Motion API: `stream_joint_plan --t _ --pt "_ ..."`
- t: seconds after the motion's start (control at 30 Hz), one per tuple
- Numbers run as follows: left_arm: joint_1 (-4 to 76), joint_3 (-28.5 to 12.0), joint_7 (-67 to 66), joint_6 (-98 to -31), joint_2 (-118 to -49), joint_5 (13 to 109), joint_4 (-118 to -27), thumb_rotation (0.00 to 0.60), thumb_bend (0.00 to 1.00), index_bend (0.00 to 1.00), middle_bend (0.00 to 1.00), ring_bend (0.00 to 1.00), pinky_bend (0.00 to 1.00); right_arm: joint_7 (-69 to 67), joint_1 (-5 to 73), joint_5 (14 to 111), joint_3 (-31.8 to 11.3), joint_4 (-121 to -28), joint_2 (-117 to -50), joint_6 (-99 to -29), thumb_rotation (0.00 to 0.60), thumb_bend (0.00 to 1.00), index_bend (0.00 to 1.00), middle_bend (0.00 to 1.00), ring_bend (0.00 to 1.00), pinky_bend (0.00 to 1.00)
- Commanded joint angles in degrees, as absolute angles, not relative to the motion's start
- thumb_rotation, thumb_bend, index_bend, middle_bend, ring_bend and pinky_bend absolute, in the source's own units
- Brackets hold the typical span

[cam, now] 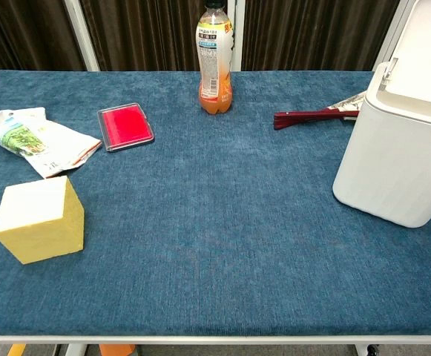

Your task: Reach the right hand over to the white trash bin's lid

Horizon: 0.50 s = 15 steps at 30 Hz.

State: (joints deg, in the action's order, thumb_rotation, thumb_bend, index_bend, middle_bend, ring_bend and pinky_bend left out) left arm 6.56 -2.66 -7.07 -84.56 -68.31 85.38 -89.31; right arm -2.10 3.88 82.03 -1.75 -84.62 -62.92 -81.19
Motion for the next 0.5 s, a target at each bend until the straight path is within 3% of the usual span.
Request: stream_joint_plan --t 0.03,0.5 --pt "6.64 -2.68 -7.20 -84.61 -68.20 85.57 -89.45 0.600 0.08 0.18 0.15 0.08 0.16 -2.20 3.89 82.25 -1.80 -84.58 -62.98 -81.19 0.540 0.56 0.00 0.00 0.00 0.00" --pt "6.87 -2.38 -7.67 -84.07 -68.19 85.74 -89.90 0.600 0.08 0.18 0.15 0.08 0.16 -3.62 3.89 83.69 -1.93 -85.00 -62.24 -81.38 0.539 0.55 0.00 0.00 0.00 0.00"
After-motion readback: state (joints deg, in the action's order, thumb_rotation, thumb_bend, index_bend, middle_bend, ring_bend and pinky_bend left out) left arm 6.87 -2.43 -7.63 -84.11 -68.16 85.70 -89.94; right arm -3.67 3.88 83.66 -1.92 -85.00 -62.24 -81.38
